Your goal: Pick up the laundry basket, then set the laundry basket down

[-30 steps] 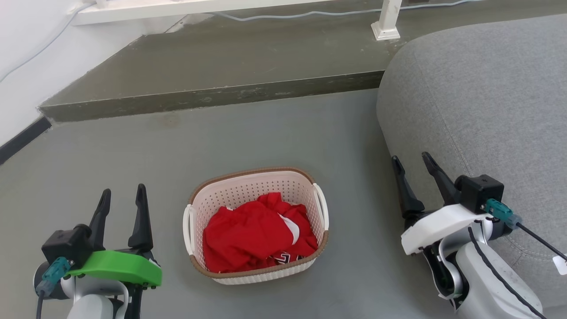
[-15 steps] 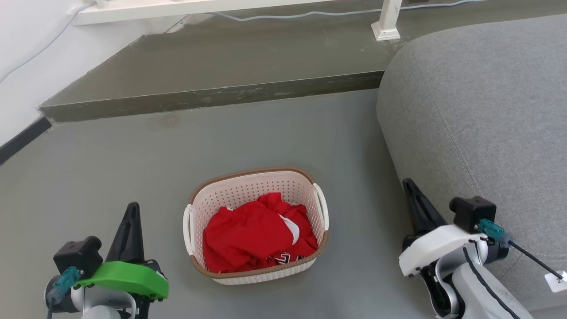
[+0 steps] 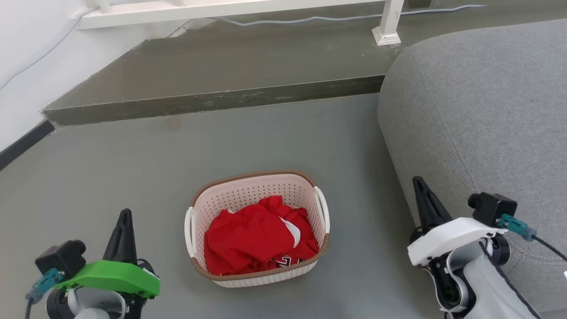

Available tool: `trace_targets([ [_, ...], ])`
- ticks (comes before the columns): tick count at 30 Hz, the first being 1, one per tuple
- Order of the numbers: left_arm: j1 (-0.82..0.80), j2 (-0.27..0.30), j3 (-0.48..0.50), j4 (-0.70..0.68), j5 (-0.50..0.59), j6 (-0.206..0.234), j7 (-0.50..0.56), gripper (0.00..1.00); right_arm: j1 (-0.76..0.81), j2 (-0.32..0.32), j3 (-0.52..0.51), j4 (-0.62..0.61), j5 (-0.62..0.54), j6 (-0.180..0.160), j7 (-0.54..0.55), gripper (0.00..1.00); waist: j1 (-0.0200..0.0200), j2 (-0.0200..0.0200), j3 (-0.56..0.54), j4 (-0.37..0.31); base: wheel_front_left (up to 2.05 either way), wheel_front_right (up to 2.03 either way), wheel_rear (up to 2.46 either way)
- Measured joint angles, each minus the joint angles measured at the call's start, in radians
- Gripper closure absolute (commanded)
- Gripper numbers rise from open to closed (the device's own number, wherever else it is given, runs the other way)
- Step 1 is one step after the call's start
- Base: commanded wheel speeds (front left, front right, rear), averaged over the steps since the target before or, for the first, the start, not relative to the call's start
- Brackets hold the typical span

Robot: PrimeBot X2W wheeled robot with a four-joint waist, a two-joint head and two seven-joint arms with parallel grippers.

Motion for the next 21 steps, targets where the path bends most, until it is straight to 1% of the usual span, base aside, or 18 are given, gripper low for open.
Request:
trace_targets([
  [8,0.000,-0.001,0.018,0.002,-0.092,-0.002,0.034,1.00,0.004,0.005,-0.042,-0.006,0.088,0.011,0.030,1.00,0.0000,0.0000,-0.006,0.003,0.00,0.00,0.00],
  [9,0.000,-0.001,0.020,0.003,-0.101,-0.002,0.036,1.00,0.005,0.006,-0.047,-0.006,0.100,0.017,0.032,1.00,0.0000,0.0000,-0.007,0.003,0.00,0.00,0.00],
  [11,0.000,-0.001,0.021,0.003,-0.109,-0.004,0.040,1.00,0.006,0.007,-0.052,-0.007,0.114,0.018,0.033,1.00,0.0000,0.0000,-0.008,0.003,0.00,0.00,0.00],
  [13,0.000,-0.003,0.026,0.003,-0.150,-0.009,0.053,1.00,0.008,0.009,-0.067,-0.009,0.149,0.020,0.046,1.00,0.0000,0.0000,-0.010,0.004,0.00,0.00,0.00],
  [19,-0.001,-0.004,0.036,0.003,-0.218,-0.009,0.072,1.00,0.009,0.011,-0.097,-0.011,0.219,0.036,0.069,1.00,0.0000,0.0000,-0.015,0.006,0.00,0.00,0.00],
  [21,-0.001,-0.004,0.041,0.004,-0.237,-0.010,0.080,1.00,0.009,0.011,-0.107,-0.011,0.247,0.036,0.075,1.00,0.0000,0.0000,-0.017,0.006,0.00,0.00,0.00],
])
